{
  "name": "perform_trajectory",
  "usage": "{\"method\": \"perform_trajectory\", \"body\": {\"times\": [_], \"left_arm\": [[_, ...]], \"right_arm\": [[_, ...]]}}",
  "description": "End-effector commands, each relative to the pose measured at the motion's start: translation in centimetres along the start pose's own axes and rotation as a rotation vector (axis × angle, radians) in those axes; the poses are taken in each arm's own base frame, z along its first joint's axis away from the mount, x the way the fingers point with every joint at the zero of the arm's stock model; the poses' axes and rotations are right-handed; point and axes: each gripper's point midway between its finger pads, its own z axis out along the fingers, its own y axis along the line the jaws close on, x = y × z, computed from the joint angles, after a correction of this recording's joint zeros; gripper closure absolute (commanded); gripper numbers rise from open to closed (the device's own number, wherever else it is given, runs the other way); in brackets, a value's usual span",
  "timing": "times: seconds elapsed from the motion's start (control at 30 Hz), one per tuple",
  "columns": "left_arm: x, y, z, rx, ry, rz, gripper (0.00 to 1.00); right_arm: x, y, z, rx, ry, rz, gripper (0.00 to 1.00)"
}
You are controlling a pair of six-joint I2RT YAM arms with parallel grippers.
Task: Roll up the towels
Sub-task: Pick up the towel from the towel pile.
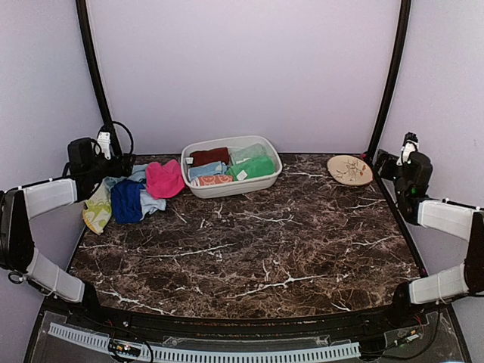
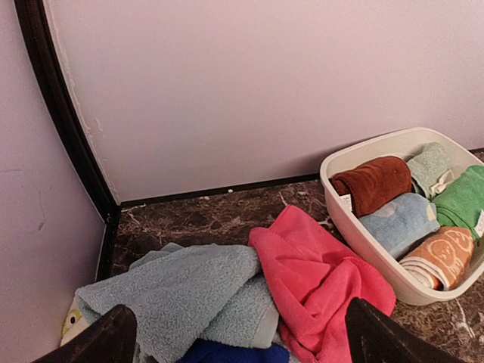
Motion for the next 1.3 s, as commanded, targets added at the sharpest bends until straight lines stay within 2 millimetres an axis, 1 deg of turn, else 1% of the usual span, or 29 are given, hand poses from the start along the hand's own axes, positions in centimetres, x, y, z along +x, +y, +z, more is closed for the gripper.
{"method": "perform_trajectory", "body": {"times": [0.0,0.03,0.07,0.17,0.2,0.23,0.27,0.3,0.33,0.4,0.47,0.5,0.57,0.67,0.77,0.83,0.9,0.97,1.07,1.17,1.23,1.27], "left_arm": [[3.3,-2.5,-2.2,0.174,0.299,0.008,0.01],[3.3,-2.4,-2.3,0.178,0.324,0.031,0.01],[3.0,-2.1,-2.2,0.167,0.336,0.045,0.01],[3.1,-1.0,-1.3,0.127,0.381,0.073,0.01],[3.4,-0.7,-0.9,0.113,0.4,0.073,0.03],[3.6,-0.3,-0.5,0.103,0.418,0.07,0.04],[3.9,0.0,0.0,0.096,0.437,0.063,0.06],[4.3,0.3,0.5,0.09,0.459,0.058,0.08],[4.6,0.9,1.1,0.076,0.479,0.051,0.11],[5.2,2.5,2.3,0.037,0.519,0.022,0.17],[5.4,4.0,3.3,0.018,0.552,-0.017,0.22],[5.6,4.5,3.6,0.006,0.565,-0.024,0.25],[5.7,5.0,4.0,-0.004,0.573,-0.011,0.27],[6.1,4.7,4.2,0.015,0.574,-0.004,0.32],[7.3,4.7,4.4,0.024,0.614,0.001,0.33],[8.3,4.7,4.4,0.026,0.65,0.005,0.35],[8.8,4.7,4.5,0.026,0.663,0.006,0.36],[8.8,4.9,4.7,0.017,0.658,0.006,0.45],[8.1,5.0,4.9,0.013,0.638,0.001,0.68],[6.7,4.7,5.0,0.025,0.607,-0.004,0.84],[5.3,4.9,5.0,0.019,0.585,0.0,0.96],[4.5,5.0,4.9,0.016,0.572,0.005,1.0]], "right_arm": [[-1.3,-1.4,0.0,0.11,0.115,0.214,0.0],[-1.4,-1.5,-0.1,0.127,0.143,0.276,0.0],[-1.9,-0.8,-0.3,0.088,0.162,0.301,0.0],[-3.6,3.3,-1.4,-0.169,0.126,0.302,0.01],[-3.9,4.3,-1.6,-0.207,0.13,0.291,0.06],[-3.5,5.0,-1.8,-0.211,0.16,0.261,0.1],[-3.6,6.1,-1.9,-0.216,0.182,0.227,0.12],[-2.9,7.2,-2.2,-0.22,0.218,0.18,0.13],[-2.7,8.7,-2.8,-0.235,0.229,0.135,0.14],[-2.4,11.6,-4.4,-0.26,0.225,0.044,0.14],[-2.0,14.3,-6.2,-0.305,0.225,-0.008,0.16],[-1.6,15.4,-6.9,-0.326,0.236,-0.024,0.16],[-0.8,17.2,-8.4,-0.356,0.254,-0.045,0.17],[0.2,19.4,-10.2,-0.402,0.268,-0.066,0.2],[1.1,21.2,-11.6,-0.425,0.288,-0.104,0.23],[1.3,22.2,-12.4,-0.44,0.296,-0.123,0.25],[1.5,23.2,-13.2,-0.458,0.299,-0.141,0.28],[1.6,24.0,-13.8,-0.469,0.301,-0.158,0.31],[1.3,25.0,-14.5,-0.482,0.3,-0.172,0.36],[0.7,25.7,-15.0,-0.499,0.294,-0.167,0.39],[0.5,26.0,-15.2,-0.512,0.291,-0.161,0.4],[0.3,26.1,-15.4,-0.52,0.291,-0.157,0.41]]}}
